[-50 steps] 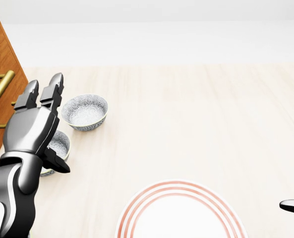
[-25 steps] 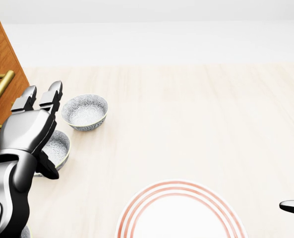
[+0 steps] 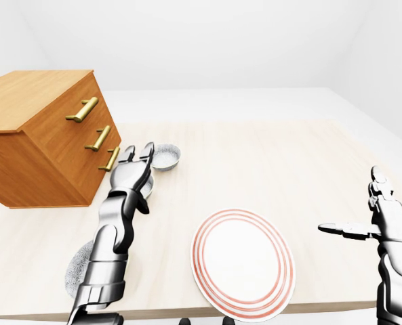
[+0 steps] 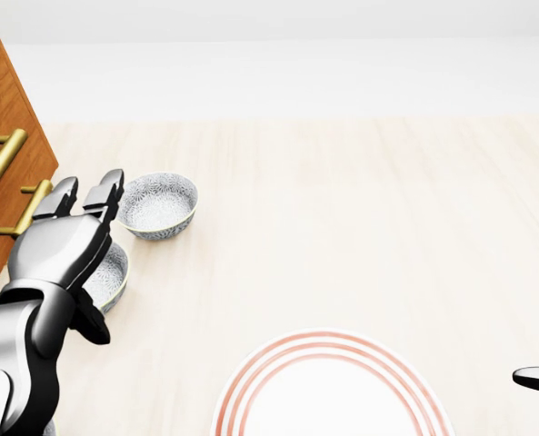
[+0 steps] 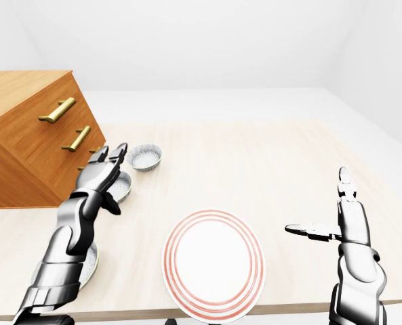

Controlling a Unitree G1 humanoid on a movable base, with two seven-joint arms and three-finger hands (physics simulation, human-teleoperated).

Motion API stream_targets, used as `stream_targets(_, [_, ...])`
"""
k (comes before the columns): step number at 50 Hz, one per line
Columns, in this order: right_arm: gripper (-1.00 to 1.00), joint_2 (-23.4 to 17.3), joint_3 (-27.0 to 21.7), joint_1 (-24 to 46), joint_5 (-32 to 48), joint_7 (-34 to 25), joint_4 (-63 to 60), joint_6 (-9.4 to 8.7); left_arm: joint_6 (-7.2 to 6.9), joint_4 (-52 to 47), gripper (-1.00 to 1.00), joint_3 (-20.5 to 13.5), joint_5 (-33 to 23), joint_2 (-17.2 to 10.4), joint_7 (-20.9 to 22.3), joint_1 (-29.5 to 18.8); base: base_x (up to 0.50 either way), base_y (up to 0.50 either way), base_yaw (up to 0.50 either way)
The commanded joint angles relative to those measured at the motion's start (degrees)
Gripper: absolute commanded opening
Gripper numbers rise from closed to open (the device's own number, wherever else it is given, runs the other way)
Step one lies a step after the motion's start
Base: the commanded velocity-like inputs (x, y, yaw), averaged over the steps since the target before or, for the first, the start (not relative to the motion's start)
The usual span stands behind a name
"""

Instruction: Put the bowl in the middle on the plate.

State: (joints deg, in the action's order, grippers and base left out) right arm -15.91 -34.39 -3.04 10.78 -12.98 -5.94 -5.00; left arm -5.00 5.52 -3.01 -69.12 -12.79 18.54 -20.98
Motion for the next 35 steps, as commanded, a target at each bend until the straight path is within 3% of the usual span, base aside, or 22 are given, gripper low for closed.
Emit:
stream_targets(1, [1.00,-0.2,0.3,0.2,0.1,0.3,1.0,0.00,0.00,2.0,1.00,0.2,0.9,0.3,-0.3,0.2,0.00,0.00,0.00])
stream_targets(35, [1.00,-0.2,0.1,0.2,0.1,0.3,0.7,0.00,0.00,11.8,1.00,1.2,-0.1,-0.8,-4.2,-4.6,0.00,0.00,0.00])
